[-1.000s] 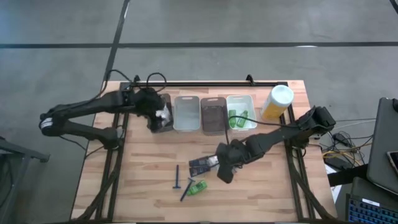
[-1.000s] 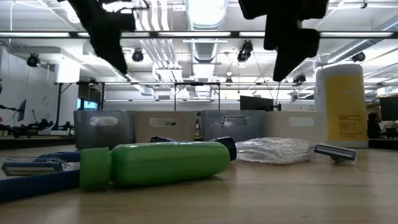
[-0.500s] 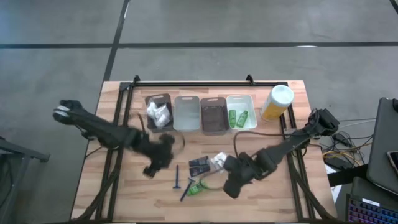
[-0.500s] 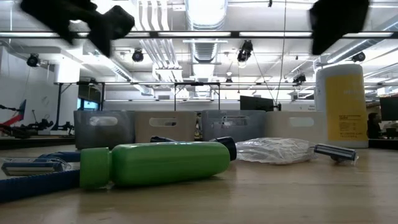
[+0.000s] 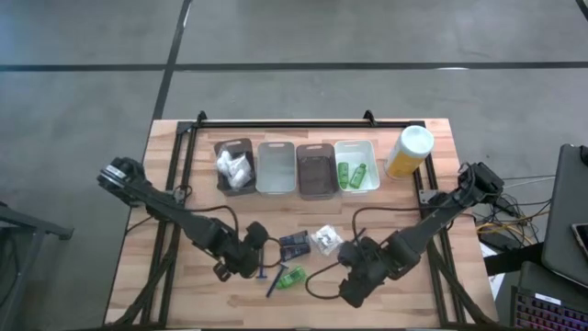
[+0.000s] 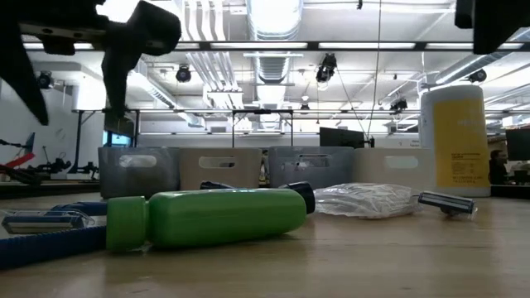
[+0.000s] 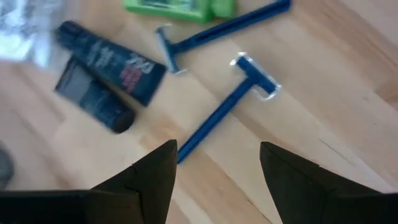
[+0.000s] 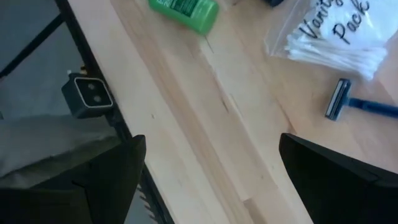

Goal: Pick & Place Travel size toiletries
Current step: Put the blue razor into the right black bin

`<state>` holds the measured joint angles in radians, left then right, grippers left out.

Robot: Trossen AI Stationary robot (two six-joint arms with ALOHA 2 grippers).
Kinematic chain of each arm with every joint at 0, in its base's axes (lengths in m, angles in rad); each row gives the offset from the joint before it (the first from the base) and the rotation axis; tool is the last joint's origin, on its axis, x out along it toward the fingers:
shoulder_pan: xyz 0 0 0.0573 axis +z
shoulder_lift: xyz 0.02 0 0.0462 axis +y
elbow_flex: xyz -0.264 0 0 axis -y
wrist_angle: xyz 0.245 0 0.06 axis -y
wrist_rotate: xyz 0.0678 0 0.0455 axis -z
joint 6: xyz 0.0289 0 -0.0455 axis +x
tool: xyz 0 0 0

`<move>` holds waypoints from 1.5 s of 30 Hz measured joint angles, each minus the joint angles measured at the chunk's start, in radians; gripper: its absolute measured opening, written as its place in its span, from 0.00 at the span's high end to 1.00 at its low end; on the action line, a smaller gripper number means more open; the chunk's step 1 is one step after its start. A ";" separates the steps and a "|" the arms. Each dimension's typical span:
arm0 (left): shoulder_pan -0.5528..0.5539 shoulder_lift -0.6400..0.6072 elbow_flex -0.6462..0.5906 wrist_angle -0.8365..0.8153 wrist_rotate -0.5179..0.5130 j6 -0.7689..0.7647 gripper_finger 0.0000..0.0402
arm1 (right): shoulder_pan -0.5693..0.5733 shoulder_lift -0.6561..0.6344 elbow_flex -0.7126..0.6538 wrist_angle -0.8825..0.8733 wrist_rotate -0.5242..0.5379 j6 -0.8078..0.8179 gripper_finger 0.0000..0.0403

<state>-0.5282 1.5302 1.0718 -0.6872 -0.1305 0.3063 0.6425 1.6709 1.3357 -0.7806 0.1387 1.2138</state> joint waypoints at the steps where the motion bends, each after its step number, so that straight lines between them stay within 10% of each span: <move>1: 0.000 -0.005 0.001 -0.009 -0.020 -0.032 0.42 | 0.000 0.000 -0.003 -0.008 0.000 0.021 0.10; 6: 0.005 -0.081 -0.044 -0.079 -0.044 -0.229 0.42 | -0.035 0.000 -0.010 -0.163 0.026 0.038 0.10; 24: 0.008 -0.614 -0.492 0.095 -0.160 -0.596 0.44 | -0.204 0.035 -0.081 -0.232 -0.095 -1.181 0.10; 45: 0.120 -0.704 -0.553 0.150 -0.179 -0.560 0.44 | -0.272 0.218 -0.183 -0.197 -0.091 -1.233 0.13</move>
<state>-0.4084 0.8261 0.5190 -0.5373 -0.3098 -0.2542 0.3705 1.8891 1.1526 -0.9774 0.0474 -0.0192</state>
